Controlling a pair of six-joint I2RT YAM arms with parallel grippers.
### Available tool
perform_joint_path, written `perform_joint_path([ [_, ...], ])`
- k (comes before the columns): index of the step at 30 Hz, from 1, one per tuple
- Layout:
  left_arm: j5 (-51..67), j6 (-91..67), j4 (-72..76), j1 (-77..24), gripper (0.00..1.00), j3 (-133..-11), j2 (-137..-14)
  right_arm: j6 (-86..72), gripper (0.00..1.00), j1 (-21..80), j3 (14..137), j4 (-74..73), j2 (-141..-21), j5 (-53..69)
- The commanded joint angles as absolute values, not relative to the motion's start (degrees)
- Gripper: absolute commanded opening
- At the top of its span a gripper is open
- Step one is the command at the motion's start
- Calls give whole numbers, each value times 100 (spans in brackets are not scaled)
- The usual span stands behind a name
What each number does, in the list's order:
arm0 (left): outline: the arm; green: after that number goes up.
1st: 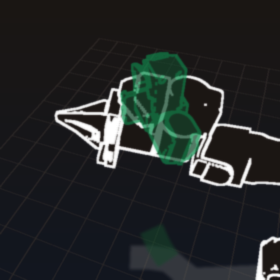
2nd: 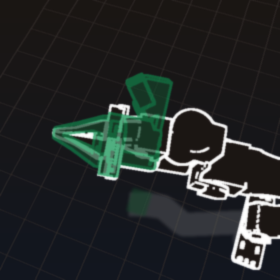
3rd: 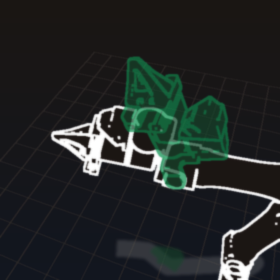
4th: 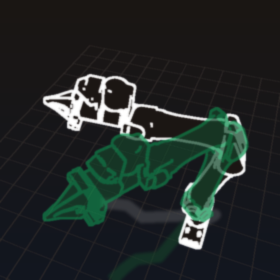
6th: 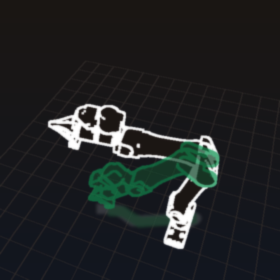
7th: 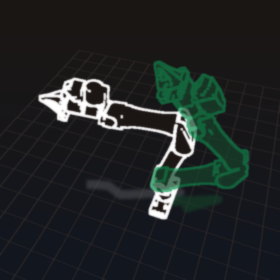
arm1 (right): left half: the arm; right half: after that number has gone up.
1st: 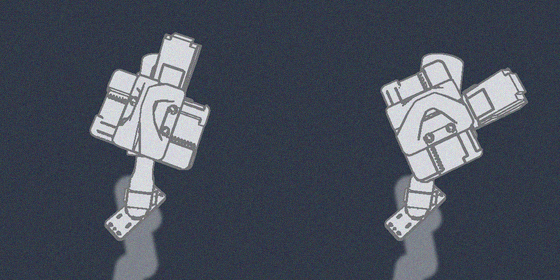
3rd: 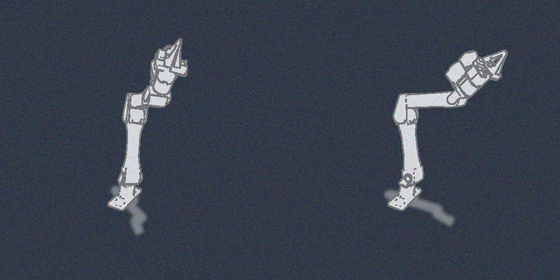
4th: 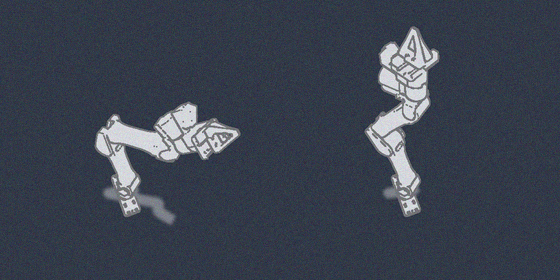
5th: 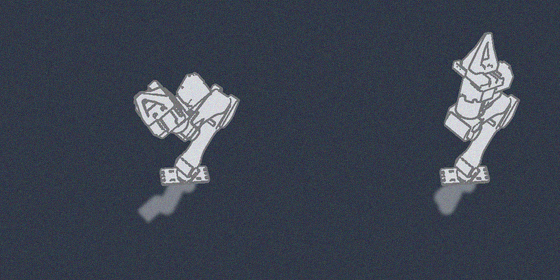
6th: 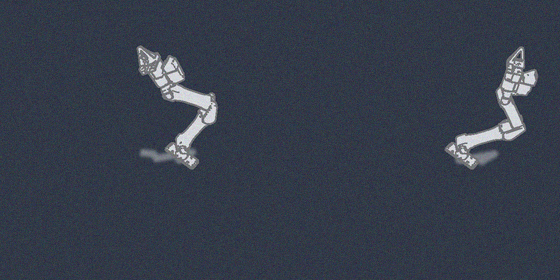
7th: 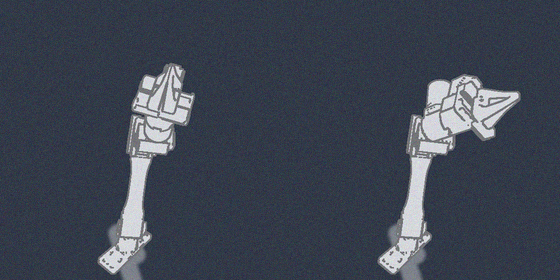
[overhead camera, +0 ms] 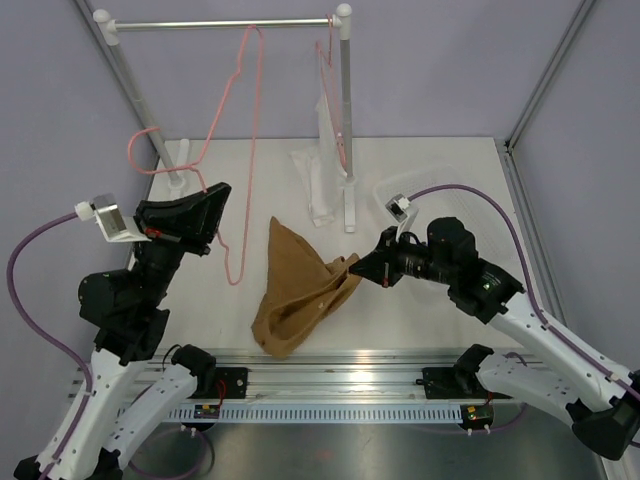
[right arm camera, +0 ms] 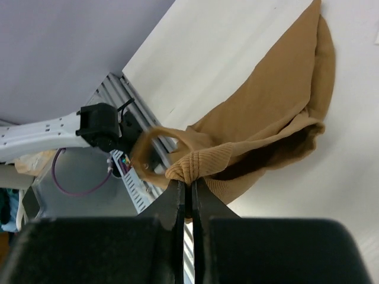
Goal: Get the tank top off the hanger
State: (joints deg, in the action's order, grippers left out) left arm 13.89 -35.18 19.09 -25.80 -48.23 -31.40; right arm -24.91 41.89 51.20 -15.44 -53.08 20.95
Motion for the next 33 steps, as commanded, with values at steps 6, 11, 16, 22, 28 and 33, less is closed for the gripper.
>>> perform_joint_path([
  [6,-422,-2839,-691,-2602,0,-5888,-3373,-2286,0,4192,5255,-2266,-4588,2040],
  [11,-762,-2926,-2842,-2602,0,-6345,-3884,-2206,4,4210,5607,-2576,-5360,1644],
  [16,-985,-2761,-3716,-2593,0,-7021,-4866,-2197,69,4788,5932,-2451,-6492,740],
  [22,-826,-2435,-4174,-2479,0,-8521,-6133,-2197,99,4948,6232,-2926,-6523,-254],
  [28,-387,-2276,-4569,-1848,0,-10166,-7522,-2294,99,4939,5661,-3067,-5610,-449],
  [33,-132,-2136,-4561,-1451,0,-11536,-8445,-2461,100,4948,5063,-2839,-5116,-106],
])
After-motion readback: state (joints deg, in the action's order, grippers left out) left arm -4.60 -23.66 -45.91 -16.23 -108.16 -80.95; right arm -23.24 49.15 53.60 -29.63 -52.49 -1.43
